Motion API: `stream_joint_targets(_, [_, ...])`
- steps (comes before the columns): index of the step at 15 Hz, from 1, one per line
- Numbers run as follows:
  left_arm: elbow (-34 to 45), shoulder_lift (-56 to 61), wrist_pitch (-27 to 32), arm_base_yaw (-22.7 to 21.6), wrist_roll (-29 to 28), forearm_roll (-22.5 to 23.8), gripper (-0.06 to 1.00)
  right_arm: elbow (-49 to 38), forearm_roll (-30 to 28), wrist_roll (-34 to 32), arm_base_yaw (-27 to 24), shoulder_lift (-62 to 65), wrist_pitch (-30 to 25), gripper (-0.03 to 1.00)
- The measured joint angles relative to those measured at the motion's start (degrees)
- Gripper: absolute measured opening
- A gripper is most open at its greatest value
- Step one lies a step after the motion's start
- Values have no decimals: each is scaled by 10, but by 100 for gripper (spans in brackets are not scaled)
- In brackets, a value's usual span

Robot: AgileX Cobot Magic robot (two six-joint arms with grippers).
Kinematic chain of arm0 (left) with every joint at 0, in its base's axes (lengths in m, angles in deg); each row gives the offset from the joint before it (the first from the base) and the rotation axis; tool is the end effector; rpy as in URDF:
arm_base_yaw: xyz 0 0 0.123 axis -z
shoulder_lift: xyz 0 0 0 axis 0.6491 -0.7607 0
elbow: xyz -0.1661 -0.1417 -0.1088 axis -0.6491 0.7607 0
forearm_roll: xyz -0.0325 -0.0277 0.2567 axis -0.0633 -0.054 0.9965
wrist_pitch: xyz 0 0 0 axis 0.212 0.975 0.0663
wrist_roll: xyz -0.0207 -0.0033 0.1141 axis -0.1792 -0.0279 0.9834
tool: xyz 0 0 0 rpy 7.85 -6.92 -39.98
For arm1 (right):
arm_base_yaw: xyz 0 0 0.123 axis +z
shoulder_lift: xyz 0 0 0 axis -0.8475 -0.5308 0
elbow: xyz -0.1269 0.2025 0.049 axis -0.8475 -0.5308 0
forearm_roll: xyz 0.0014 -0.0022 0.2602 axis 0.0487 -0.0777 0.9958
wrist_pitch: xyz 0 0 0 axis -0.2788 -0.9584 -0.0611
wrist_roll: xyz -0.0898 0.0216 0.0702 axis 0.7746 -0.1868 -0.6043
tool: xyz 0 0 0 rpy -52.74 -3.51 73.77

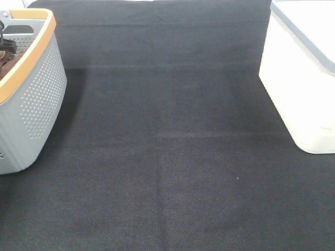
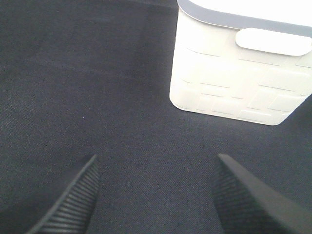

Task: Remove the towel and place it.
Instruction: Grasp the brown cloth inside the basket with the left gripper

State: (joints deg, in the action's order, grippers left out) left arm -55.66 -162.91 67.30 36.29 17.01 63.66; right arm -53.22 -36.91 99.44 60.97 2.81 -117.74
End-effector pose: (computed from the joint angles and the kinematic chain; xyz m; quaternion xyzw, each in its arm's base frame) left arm 0.4663 0.0531 0.1466 -0.0872 0.9812 0.0805 0.1520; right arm 0.0639 0.0120 0.2720 -0.0945 0.8454 0.0135 0.5255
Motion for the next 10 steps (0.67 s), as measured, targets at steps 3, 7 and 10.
stream_joint_targets(3, [-6,0,9,0,23,1,0,0,0,0,0,0,0,63])
stream_joint_targets(7, [-86,0,65,0,31,1,0,0,0,0,0,0,0,63])
stream_joint_targets(10, [-133,0,87,0,37,1,0,0,0,0,0,0,0,63])
